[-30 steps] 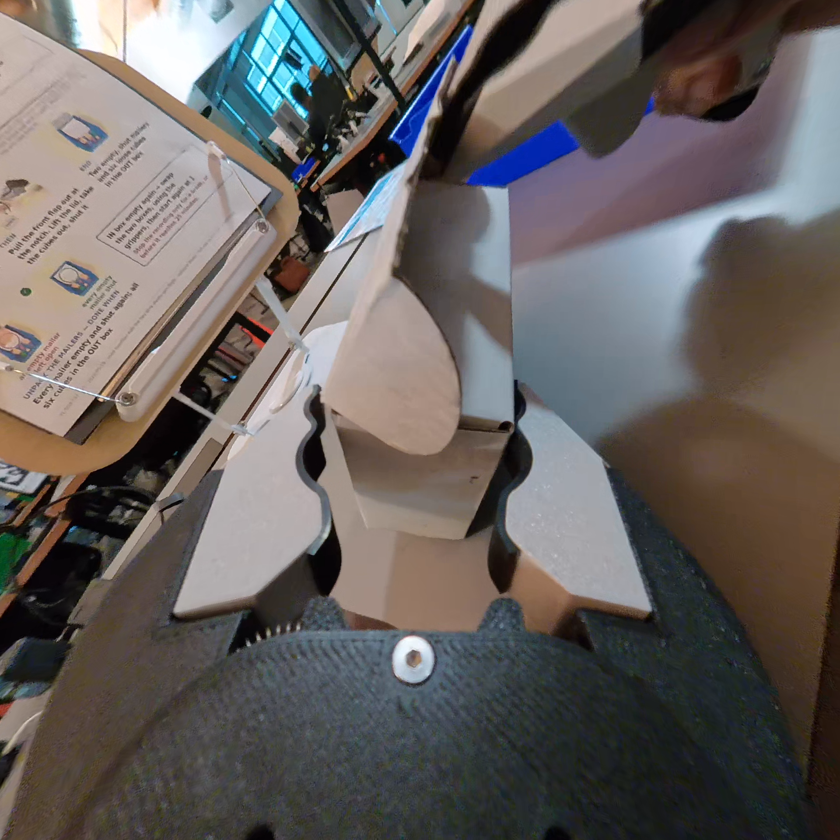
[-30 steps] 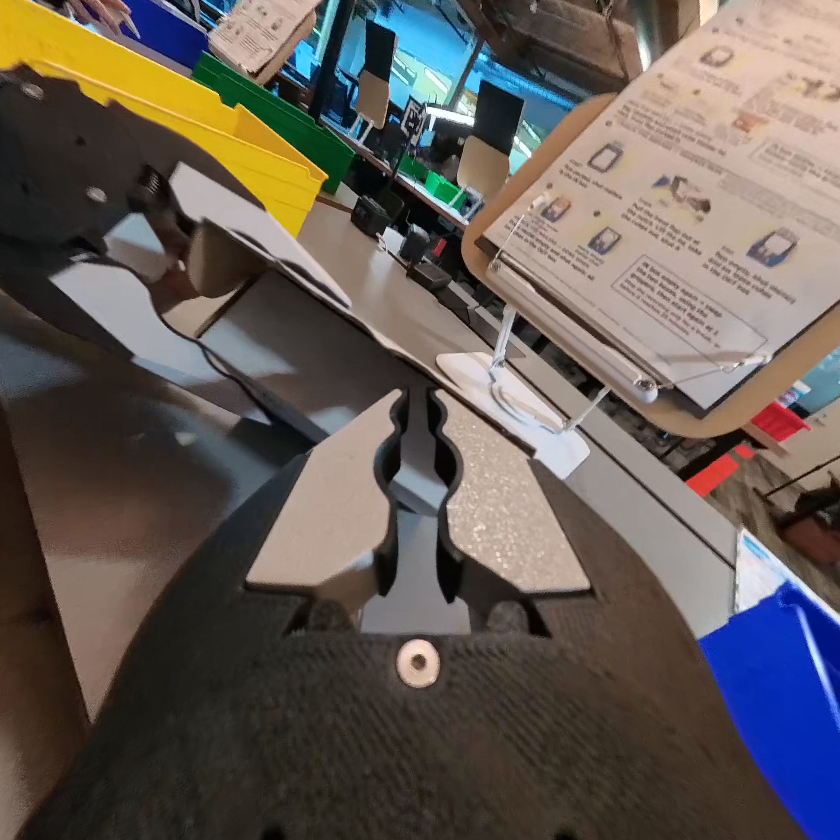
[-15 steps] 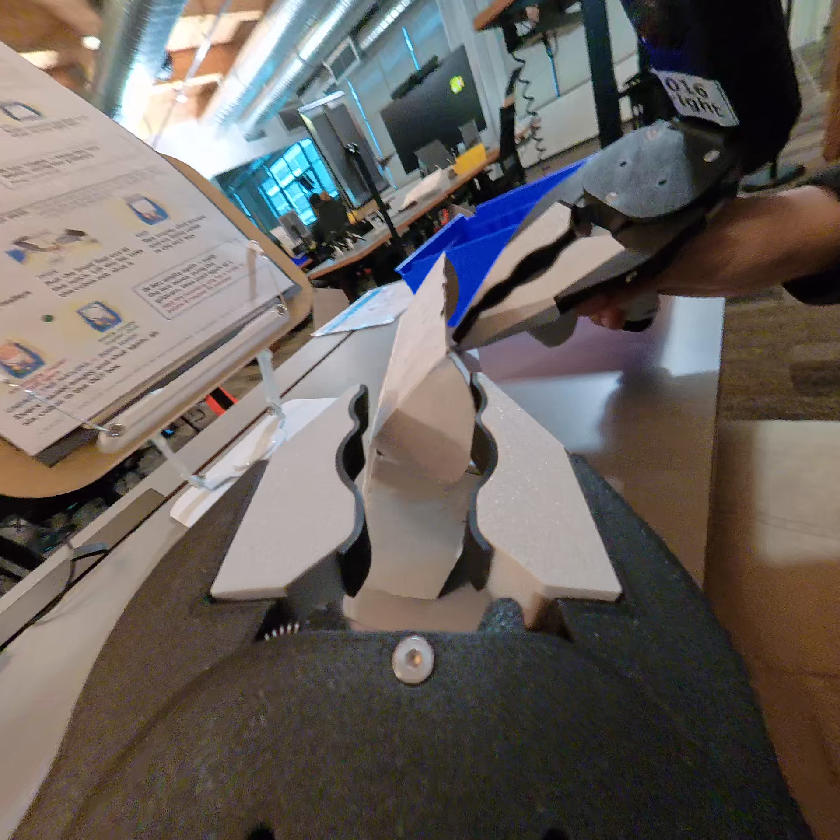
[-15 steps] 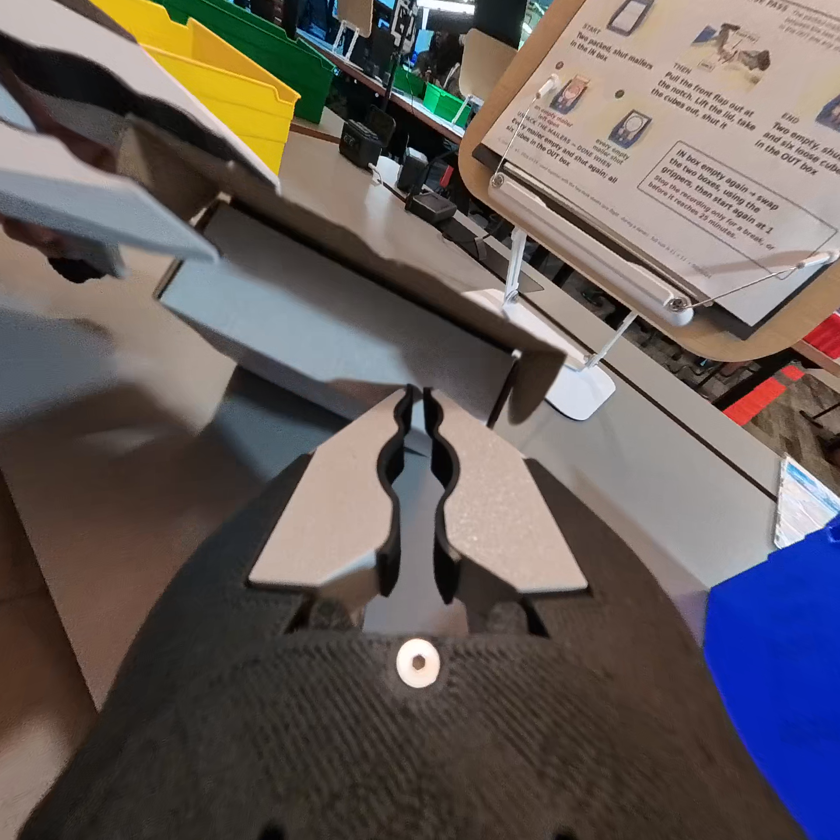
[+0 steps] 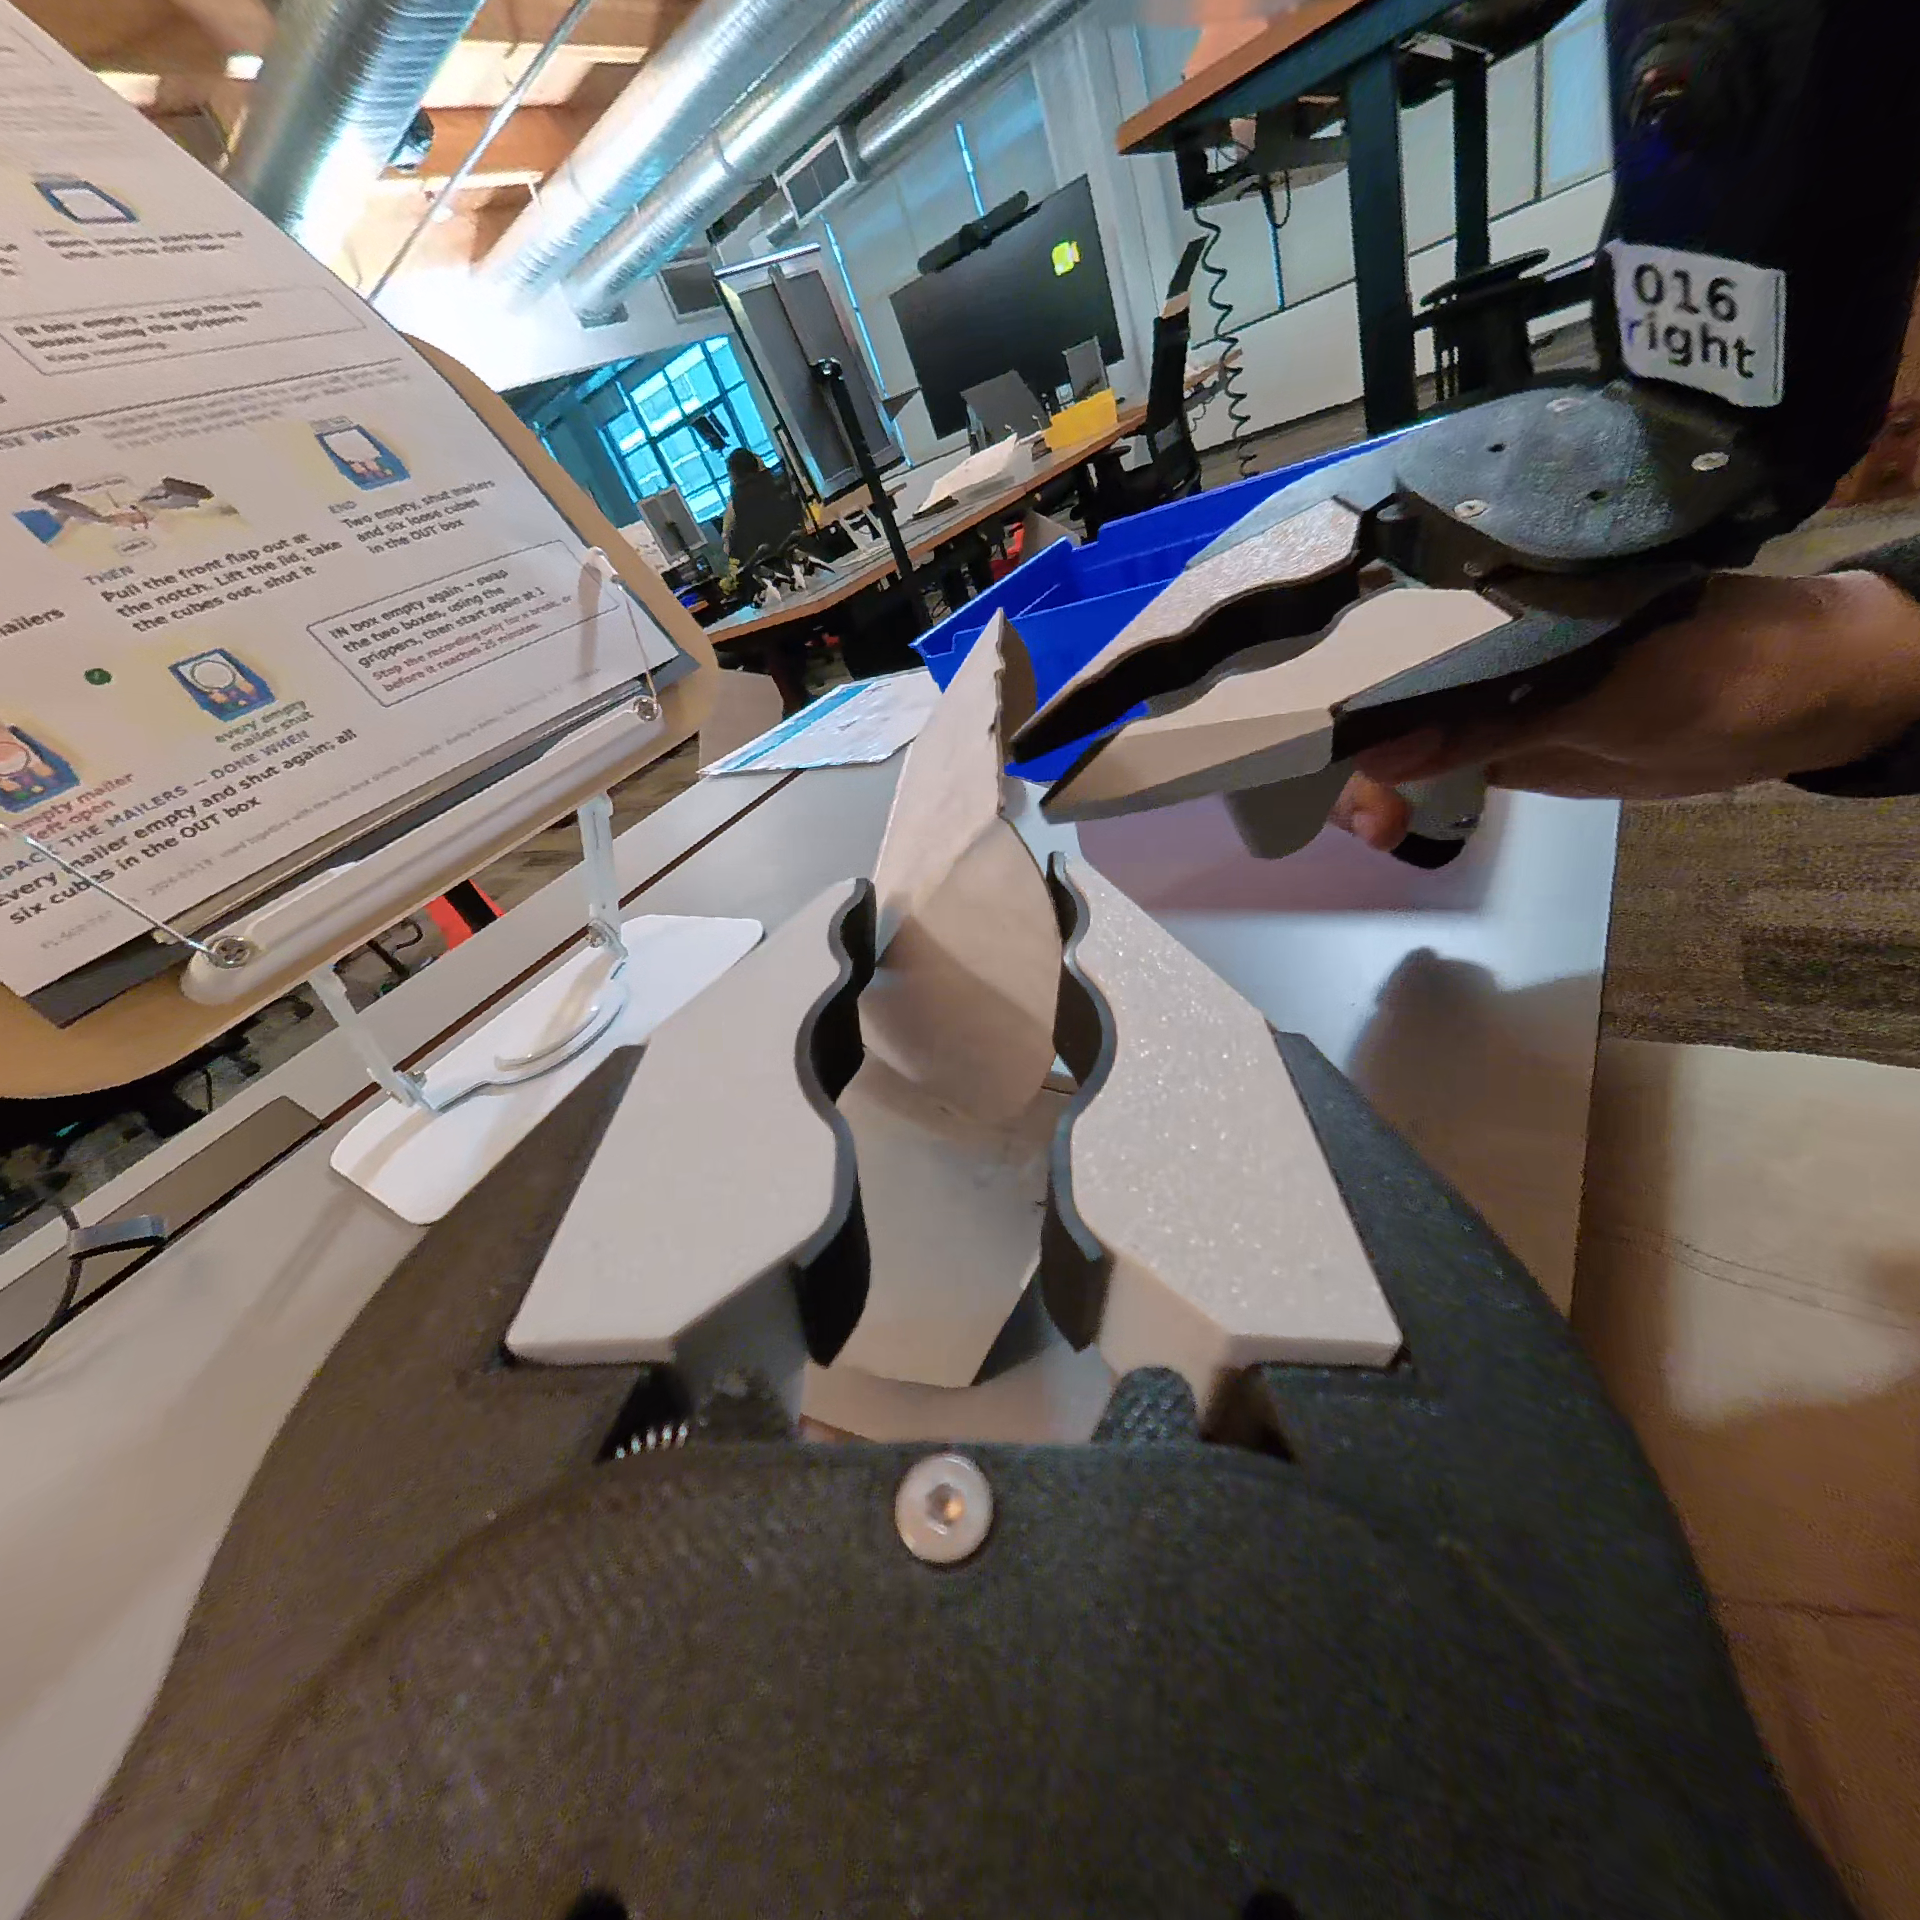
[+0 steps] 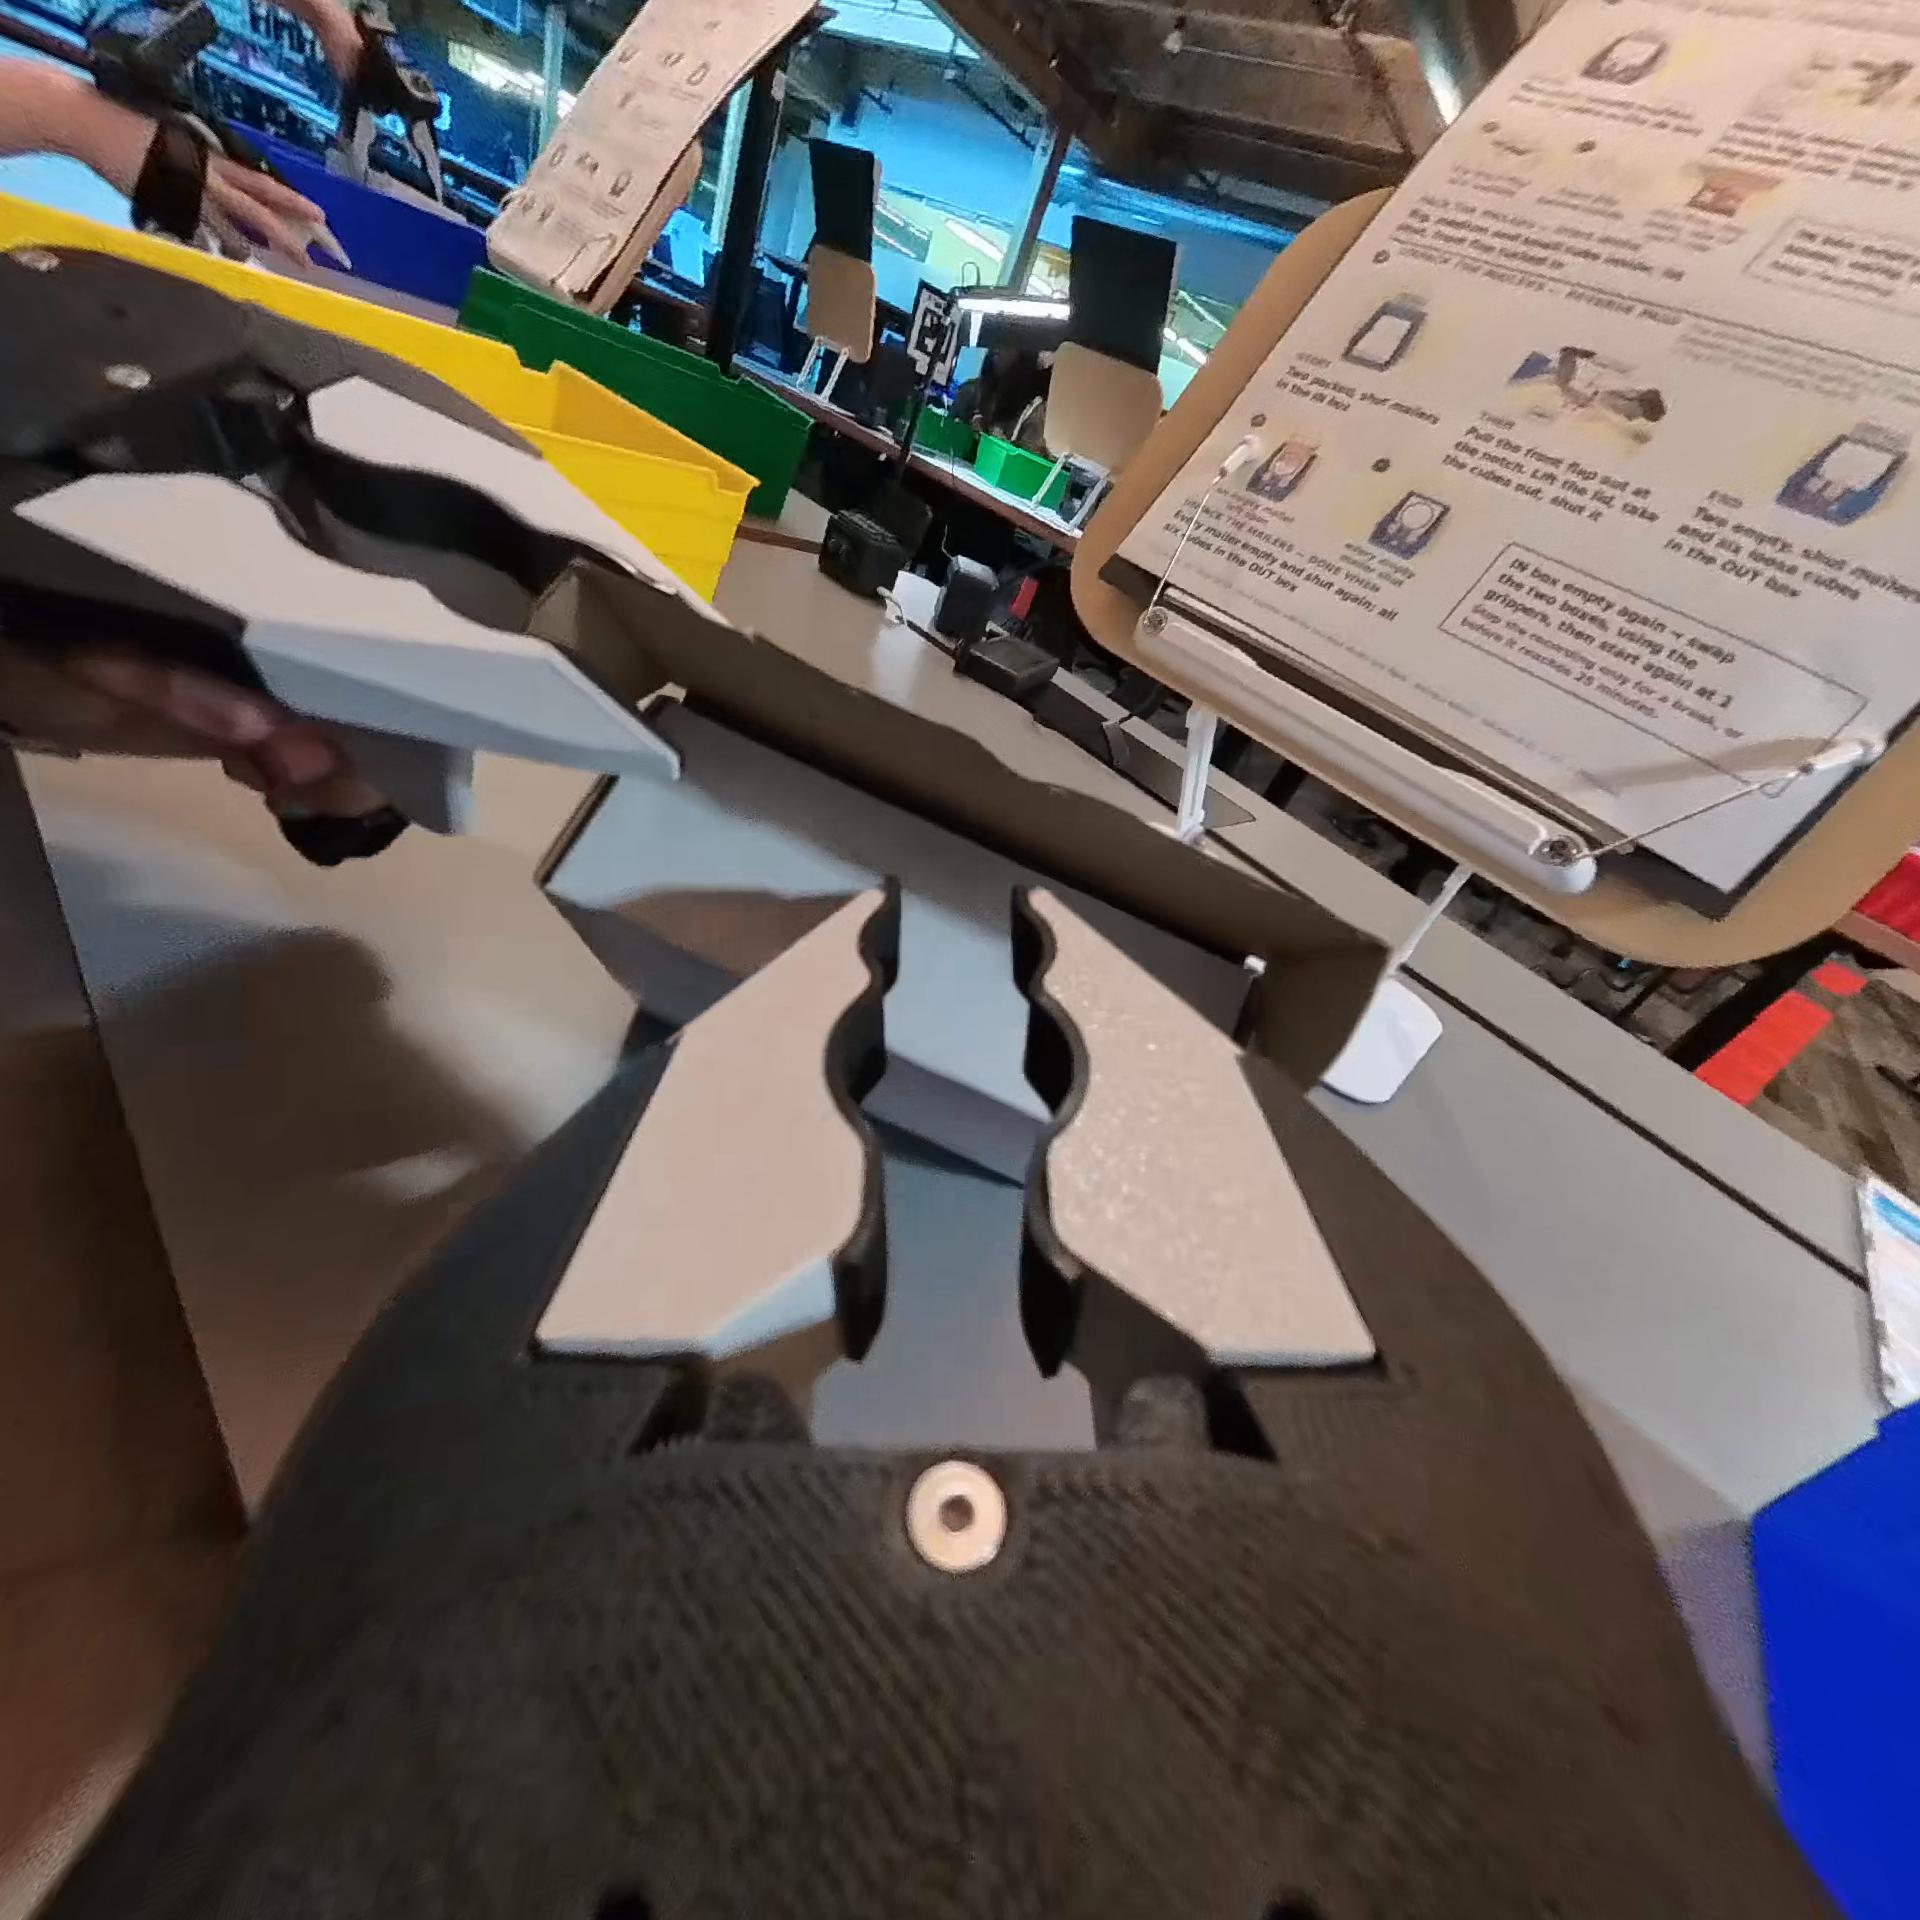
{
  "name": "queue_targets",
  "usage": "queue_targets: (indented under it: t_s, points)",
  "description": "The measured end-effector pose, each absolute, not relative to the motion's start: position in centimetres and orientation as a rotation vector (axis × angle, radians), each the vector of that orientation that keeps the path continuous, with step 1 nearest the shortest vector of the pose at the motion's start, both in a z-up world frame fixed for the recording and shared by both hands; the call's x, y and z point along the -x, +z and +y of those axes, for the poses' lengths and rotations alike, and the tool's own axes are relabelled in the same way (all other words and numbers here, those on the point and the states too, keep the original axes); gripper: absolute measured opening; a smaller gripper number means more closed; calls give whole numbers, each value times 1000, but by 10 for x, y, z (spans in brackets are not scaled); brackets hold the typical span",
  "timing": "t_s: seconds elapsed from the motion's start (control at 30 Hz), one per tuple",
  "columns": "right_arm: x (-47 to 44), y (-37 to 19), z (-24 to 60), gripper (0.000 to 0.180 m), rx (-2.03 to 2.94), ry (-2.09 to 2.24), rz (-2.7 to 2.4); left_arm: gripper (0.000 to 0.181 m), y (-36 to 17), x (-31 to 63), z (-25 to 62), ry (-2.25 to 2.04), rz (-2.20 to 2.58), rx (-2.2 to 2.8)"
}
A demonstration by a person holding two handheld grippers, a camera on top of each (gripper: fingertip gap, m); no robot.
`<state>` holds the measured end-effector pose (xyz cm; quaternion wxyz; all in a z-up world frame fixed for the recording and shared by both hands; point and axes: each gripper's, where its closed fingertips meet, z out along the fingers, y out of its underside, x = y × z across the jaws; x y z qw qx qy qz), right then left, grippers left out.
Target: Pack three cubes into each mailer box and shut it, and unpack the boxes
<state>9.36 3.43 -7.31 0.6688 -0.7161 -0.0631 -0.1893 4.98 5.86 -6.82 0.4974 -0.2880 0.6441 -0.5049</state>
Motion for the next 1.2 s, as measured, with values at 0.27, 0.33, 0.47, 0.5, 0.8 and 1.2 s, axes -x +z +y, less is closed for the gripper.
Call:
queue_targets:
  t_s: [0.27, 0.33, 0.47, 0.5, 0.8, 1.2]
  points:
    - [-91, -97, 39, 17, 1727, -280, -109, 30, -66, -49, 50, -1254, 1559, 690]
    - [-93, -101, 37, 11, 1761, -256, -105, 29, -60, -50, 54, -1292, 1518, 720]
    - [-95, -121, 32, 5, 1888, -225, -143, 29, -52, -49, 65, -1369, 1456, 777]
    - [-95, -119, 32, 8, 1886, -229, -146, 29, -52, -49, 66, -1365, 1456, 780]
    - [-95, -82, 45, 41, 1620, -497, -151, 29, -53, -49, 64, -1369, 1464, 767]
    - [-83, -157, 43, 38, 2042, -296, -266, 28, -44, -48, 74, -1434, 1393, 816]
